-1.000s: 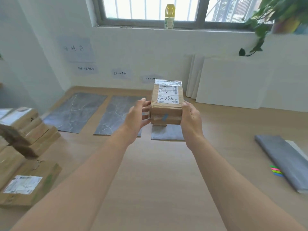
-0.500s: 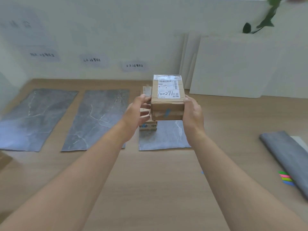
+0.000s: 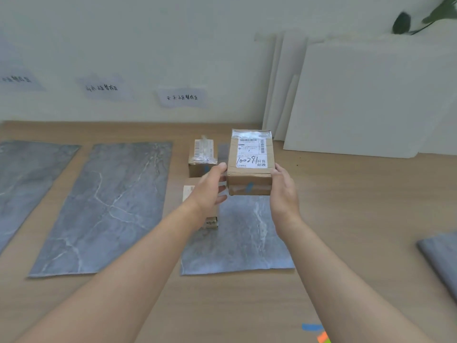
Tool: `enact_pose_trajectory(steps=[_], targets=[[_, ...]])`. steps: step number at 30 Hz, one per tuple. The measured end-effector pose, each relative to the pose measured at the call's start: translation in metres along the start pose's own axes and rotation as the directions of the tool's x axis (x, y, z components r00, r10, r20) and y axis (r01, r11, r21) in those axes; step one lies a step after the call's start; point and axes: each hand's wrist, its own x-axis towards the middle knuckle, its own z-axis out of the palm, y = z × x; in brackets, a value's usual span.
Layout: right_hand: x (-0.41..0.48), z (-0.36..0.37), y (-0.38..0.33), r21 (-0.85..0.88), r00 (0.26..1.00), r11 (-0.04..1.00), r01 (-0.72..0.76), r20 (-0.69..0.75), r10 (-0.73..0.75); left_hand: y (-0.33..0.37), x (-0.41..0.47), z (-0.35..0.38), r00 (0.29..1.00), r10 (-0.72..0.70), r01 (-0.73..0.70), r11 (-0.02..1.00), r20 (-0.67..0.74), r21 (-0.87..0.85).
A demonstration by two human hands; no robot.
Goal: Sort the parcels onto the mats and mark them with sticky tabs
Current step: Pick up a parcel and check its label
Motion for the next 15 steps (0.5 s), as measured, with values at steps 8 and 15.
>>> enact_pose_trajectory(steps=[8,15], targets=[[0.097,0.045,0.065,0.104,0.992,0.988,-0.112,-0.044,0.117,-0.021,0.111,0.018,0.995,-0.083,0.085,0.996,-0.047,0.023],[0.145,0.076,0.106,0.157,0.987,0.98,-0.118,-0.092,0.133,-0.048,0.181,0.015,0.993,-0.115,0.115,0.993,-0.016,0.009]])
